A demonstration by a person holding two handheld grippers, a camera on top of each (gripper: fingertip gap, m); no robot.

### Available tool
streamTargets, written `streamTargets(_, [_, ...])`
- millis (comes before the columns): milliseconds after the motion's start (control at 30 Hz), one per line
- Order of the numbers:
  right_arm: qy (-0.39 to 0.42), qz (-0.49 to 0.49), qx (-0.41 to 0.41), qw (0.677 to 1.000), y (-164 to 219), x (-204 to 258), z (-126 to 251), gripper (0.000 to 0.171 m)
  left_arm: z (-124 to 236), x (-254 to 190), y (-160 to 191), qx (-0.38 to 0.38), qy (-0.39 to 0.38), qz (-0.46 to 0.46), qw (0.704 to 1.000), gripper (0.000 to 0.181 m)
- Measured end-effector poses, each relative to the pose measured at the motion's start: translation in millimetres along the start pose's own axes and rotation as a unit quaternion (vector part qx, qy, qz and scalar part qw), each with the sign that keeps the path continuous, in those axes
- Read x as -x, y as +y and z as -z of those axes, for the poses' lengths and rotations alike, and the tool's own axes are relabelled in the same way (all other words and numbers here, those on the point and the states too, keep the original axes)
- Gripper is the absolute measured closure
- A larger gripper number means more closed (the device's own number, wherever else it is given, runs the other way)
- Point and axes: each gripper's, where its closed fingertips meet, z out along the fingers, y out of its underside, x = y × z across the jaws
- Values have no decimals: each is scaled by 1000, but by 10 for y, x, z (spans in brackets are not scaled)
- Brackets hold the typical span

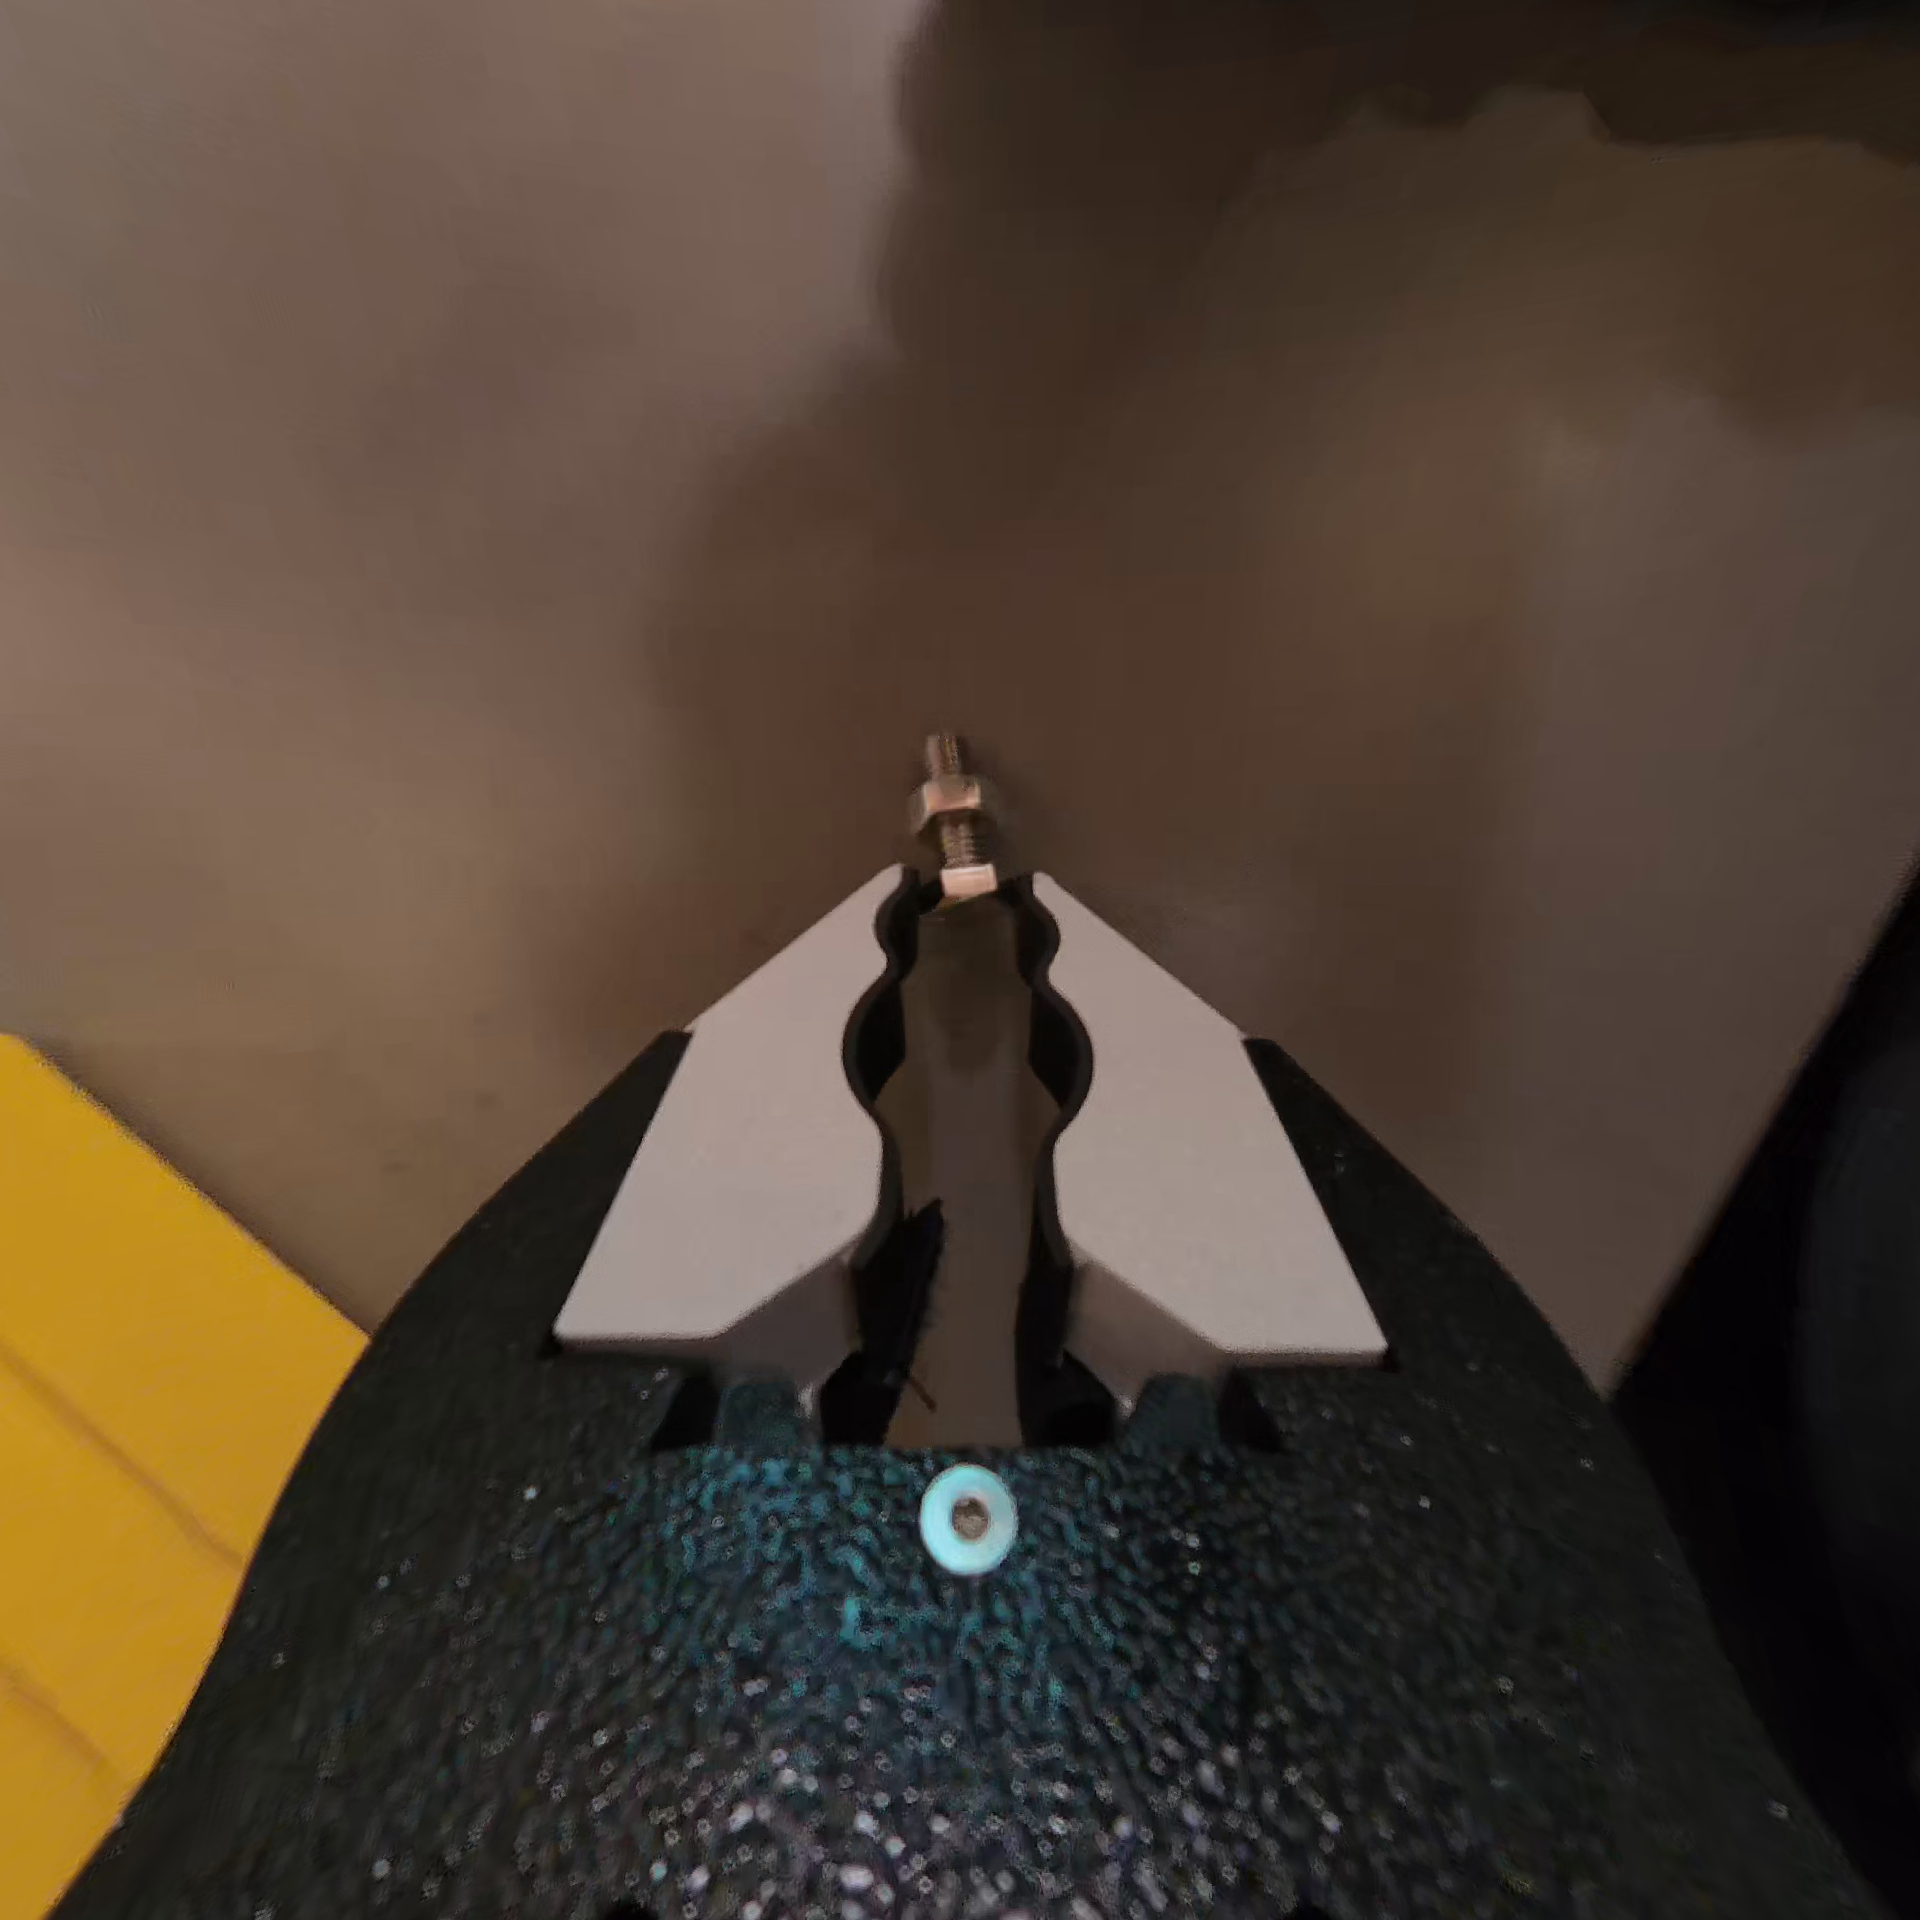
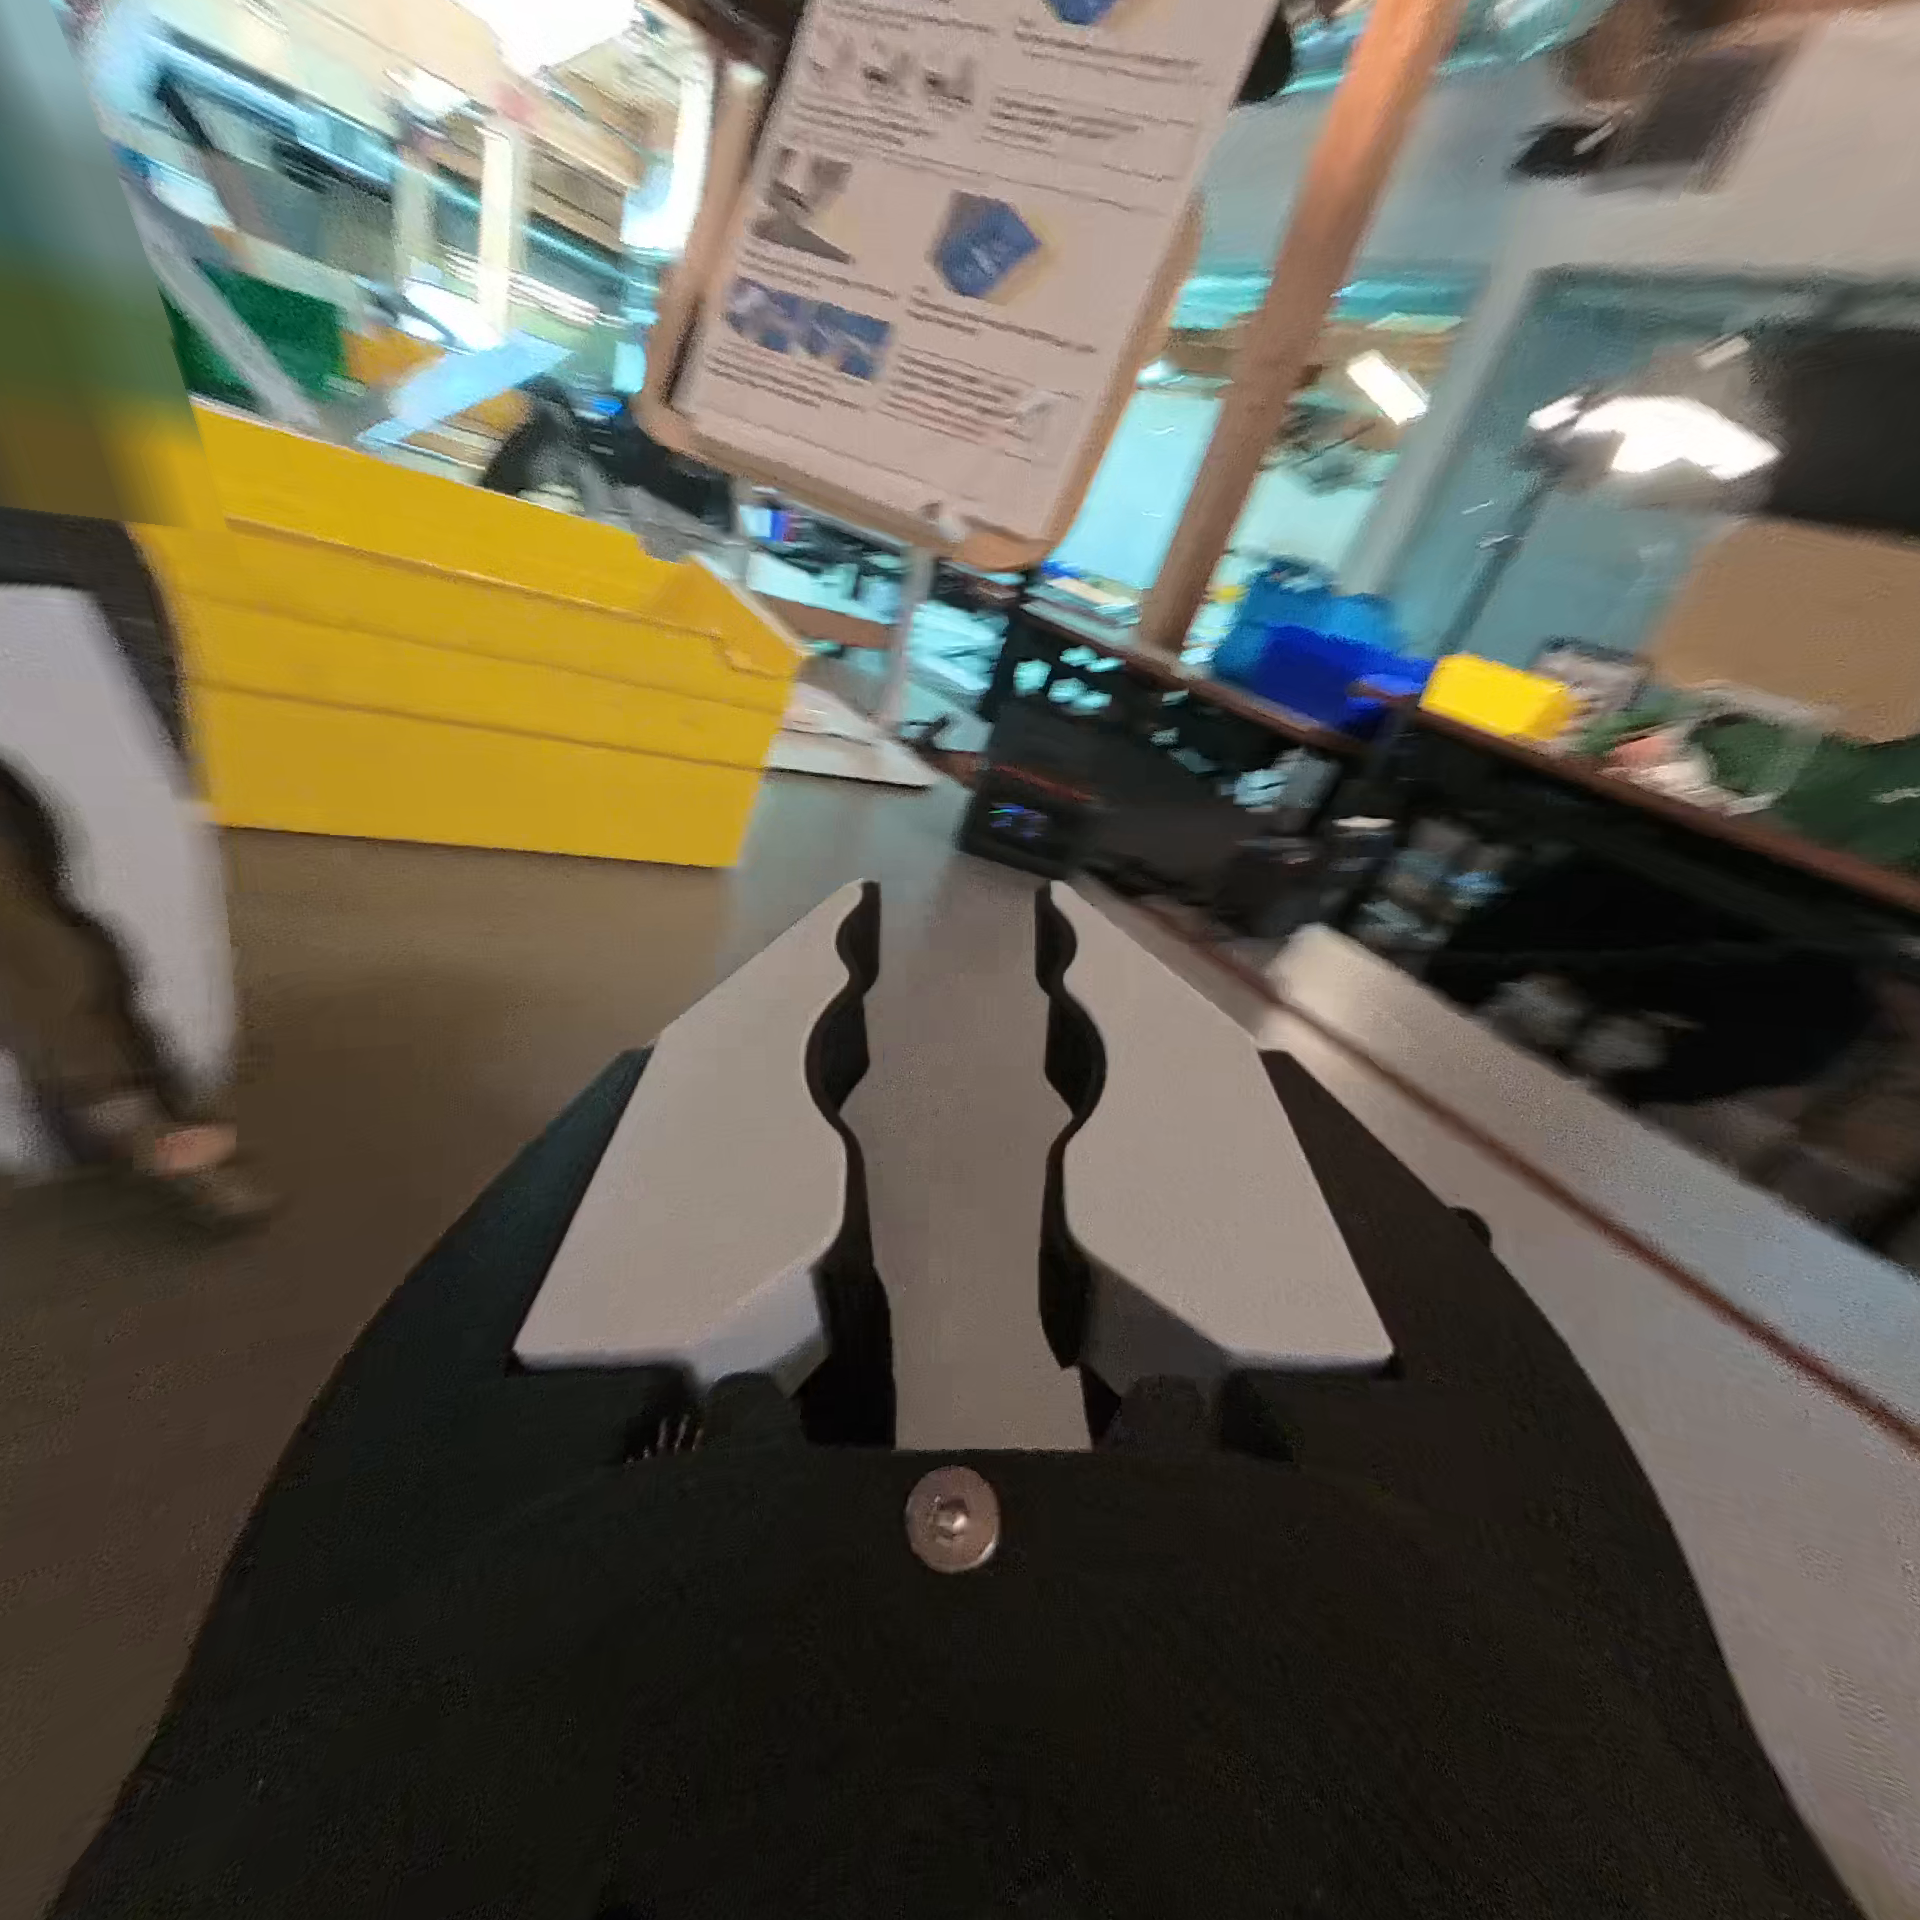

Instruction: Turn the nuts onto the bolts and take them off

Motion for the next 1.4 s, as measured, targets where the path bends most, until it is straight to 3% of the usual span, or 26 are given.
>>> streamTargets(33, [-37, -35, 11, 999, 15, 60, 13, 146, 7, 102, -123, -39, -31, -5, 999, 165])
streamTargets(167, [-60, -158, 105, 980, 199, -24, 18, 133, 147, 462, -556, -217, -178, -51, 959, 165])
streamTargets(267, [-165, -248, 111, 948, 58, 269, 66, 135, 140, 448, -639, -283, -208, -90, 932, 165])
streamTargets(367, [-274, -355, 133, 884, -7, 562, 147, 130, 256, 375, -734, -329, -221, -141, 907, 165])
streamTargets(500, [-365, -407, 170, 820, 9, 858, 275, 130, 366, 208, -805, -380, -199, -181, 885, 165])
streamTargets(667, [-441, -442, 163, 764, -138, 1018, 417, 152, 395, -2, -829, -415, -144, -206, 875, 165])
streamTargets(767, [-455, -435, 149, 763, -202, 1035, 453, 154, 425, -54, -837, -431, -127, -210, 868, 165])
streamTargets(900, [-437, -398, 159, 791, -130, 1024, 447, 155, 345, 0, -814, -412, -126, -180, 884, 165])
streamTargets(1000, [-407, -353, 178, 823, -31, 967, 421, 155, 301, 90, -804, -382, -181, -187, 887, 144])
streamTargets(1067, [-386, -313, 200, 845, 75, 952, 407, 155, 196, 110, -763, -348, -192, -197, 896, 142])
streamTargets(1400, [-376, -252, 200, 869, 119, 1008, 369, 155, 41, 168, -684, -288, -220, -220, 906, 164])
